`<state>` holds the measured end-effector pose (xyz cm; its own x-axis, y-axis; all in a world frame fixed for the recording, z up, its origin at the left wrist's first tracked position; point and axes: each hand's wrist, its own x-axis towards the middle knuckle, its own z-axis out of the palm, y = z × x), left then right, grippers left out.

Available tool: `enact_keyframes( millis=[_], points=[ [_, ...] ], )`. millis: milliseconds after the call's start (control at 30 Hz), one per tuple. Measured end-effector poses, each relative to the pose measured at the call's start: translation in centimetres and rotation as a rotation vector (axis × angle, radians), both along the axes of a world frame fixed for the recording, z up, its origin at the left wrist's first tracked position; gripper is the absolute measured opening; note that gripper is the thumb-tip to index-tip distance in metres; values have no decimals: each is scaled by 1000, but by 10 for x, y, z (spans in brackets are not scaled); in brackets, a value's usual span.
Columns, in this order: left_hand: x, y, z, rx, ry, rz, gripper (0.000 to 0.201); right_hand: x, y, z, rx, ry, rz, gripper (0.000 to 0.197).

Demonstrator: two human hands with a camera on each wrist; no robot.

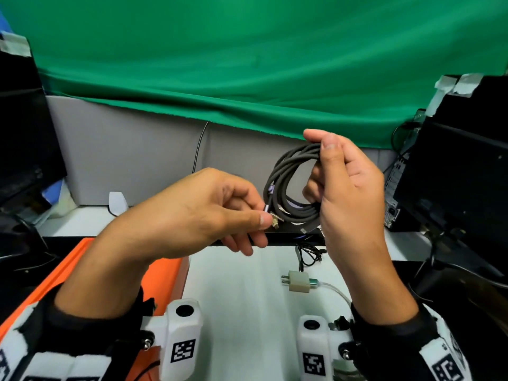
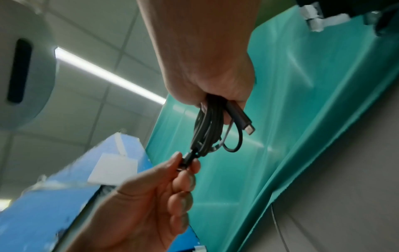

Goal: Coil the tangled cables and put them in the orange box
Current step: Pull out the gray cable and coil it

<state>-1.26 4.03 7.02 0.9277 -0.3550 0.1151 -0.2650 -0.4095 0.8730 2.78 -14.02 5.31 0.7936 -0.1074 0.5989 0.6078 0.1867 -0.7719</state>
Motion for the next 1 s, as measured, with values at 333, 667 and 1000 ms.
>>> enact_keyframes(
  millis=[333, 667, 1000],
  points=[
    [-3, -28, -5, -164, -364, 298, 11, 7, -14, 4, 68, 124, 293, 30],
    [4, -33, -8, -364, -350, 331, 19, 7, -15, 2, 13, 1, 408, 30],
    [6, -18, -3, -471, -175, 91, 15, 1, -23, 6, -97, -3, 434, 32]
  ],
)
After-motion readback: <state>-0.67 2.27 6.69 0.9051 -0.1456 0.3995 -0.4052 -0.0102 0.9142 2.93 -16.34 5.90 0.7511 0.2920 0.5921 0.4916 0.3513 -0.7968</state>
